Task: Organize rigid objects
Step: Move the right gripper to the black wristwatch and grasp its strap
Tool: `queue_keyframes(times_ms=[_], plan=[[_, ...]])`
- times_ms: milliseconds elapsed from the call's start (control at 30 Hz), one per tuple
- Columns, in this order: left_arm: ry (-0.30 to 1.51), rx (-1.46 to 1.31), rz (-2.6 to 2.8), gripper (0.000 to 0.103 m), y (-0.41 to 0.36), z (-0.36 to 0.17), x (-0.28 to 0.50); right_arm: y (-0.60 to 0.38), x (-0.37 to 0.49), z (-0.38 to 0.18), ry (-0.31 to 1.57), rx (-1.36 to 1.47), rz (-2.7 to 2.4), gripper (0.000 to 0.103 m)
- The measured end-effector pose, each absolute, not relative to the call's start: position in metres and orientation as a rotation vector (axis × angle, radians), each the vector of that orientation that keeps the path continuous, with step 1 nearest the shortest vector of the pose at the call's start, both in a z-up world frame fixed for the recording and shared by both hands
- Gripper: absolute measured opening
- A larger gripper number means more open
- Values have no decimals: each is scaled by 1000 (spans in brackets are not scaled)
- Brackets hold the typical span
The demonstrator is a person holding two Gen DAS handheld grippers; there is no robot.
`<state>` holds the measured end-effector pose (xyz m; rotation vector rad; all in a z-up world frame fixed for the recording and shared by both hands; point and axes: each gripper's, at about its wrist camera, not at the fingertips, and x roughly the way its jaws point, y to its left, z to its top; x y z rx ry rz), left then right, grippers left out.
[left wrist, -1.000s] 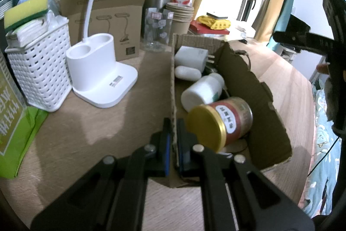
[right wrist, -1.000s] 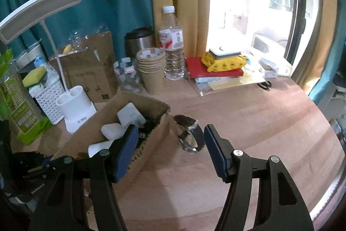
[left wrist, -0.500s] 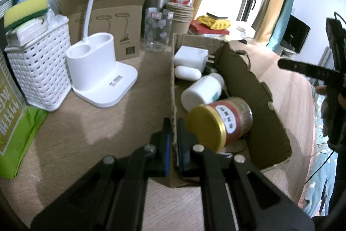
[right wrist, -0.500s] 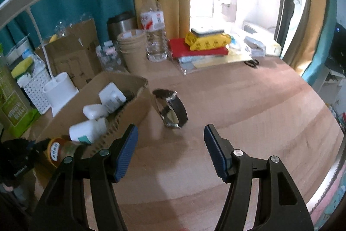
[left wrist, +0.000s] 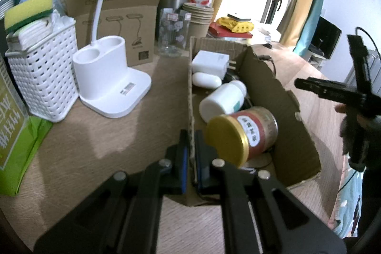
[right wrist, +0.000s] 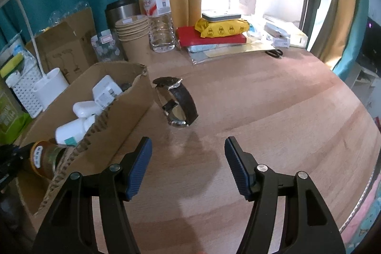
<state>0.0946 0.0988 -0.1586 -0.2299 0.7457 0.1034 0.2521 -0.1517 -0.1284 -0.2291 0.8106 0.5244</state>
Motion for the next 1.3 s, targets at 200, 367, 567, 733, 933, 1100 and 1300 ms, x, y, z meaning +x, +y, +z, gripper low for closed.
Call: queue_keyframes(times_ms=[200, 367, 567, 733, 933, 1100, 1300], plan=[[746, -230, 103, 6, 99, -159, 95, -141, 270, -137, 803, -232, 541, 66], [746, -230, 103, 6, 99, -159, 94, -130, 284, -144, 800, -235, 565, 66], [745, -229, 104, 6, 99, -159, 95, -122, 297, -153, 816, -225, 627, 66], [745, -230, 104, 6, 99, -159, 94, -119, 306, -156, 816, -230, 644, 66], [745, -230, 104, 6, 99, -159, 94, -116, 313, -156, 811, -220, 672, 66], [745, -229, 104, 6, 99, -159, 94, -112, 315, -158, 808, -232, 691, 52], [745, -229, 104, 6, 99, -159, 94, -110, 316, -159, 803, -249, 689, 40]])
